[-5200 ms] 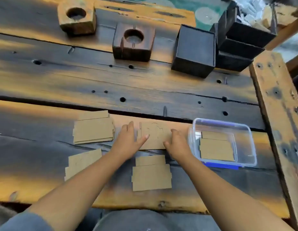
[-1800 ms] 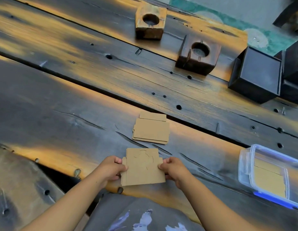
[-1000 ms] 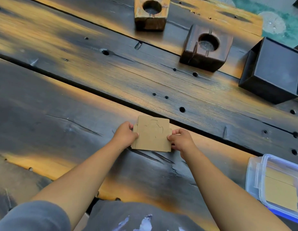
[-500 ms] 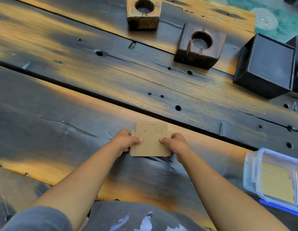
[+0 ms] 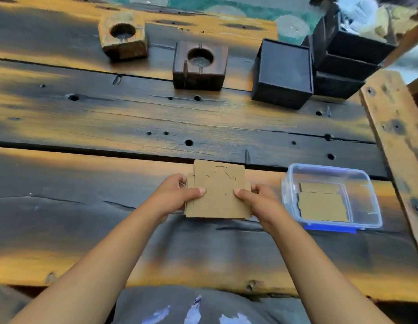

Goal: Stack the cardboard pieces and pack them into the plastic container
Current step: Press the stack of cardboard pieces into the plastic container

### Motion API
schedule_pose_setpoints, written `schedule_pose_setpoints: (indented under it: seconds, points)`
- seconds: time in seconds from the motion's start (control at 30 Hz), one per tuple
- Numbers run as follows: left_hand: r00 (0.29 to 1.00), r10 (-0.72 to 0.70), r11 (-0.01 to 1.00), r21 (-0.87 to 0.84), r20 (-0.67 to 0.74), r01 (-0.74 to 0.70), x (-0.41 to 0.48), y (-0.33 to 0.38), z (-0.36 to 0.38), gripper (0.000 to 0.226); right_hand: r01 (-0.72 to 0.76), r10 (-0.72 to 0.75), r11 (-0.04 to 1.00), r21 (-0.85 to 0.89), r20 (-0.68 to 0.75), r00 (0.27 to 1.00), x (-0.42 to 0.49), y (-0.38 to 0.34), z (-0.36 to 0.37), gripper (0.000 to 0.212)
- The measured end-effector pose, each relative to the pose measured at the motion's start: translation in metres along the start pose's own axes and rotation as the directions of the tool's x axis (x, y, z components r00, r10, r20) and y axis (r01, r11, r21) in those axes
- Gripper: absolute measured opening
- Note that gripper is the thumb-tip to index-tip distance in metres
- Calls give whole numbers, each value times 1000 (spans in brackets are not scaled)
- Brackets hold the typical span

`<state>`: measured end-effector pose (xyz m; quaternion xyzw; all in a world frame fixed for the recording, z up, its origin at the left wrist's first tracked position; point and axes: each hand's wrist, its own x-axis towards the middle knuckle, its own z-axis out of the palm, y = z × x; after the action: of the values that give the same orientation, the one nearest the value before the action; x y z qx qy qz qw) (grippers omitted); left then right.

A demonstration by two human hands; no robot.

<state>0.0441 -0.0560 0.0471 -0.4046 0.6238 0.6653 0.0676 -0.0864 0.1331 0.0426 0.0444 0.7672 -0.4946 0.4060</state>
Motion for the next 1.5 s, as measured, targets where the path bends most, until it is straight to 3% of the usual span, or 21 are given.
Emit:
schedule_pose_setpoints:
  seconds: [0.3, 0.63, 0.83, 1.1, 1.23, 1.5]
  points:
    - [996, 89, 996, 24, 16, -90, -12, 45, 168, 33, 111, -113, 993, -43, -30, 993, -10, 6, -177, 40]
    - [986, 166, 973, 164, -15, -162, 7, 67, 294, 15, 150, -153, 988, -47, -66, 986, 12, 21, -298, 39]
    - [982, 184, 937, 306, -35, -165, 27, 71, 320, 44, 155, -168, 977, -150, -79, 983, 32, 29, -316, 49]
    - [994, 106, 884, 459, -2, -93, 52, 67, 340, 53, 95, -114, 936, -340, -37, 993, 63, 37, -316, 51]
    - [999, 40, 833, 551, 8, -38, 67, 62, 352, 54, 59, -80, 872, -485, -23, 997, 80, 42, -315, 40]
    - [997, -77, 711, 702, 14, 45, 84, 45, 360, 58, 15, -18, 715, -699, 3, 1000, 92, 59, -309, 40]
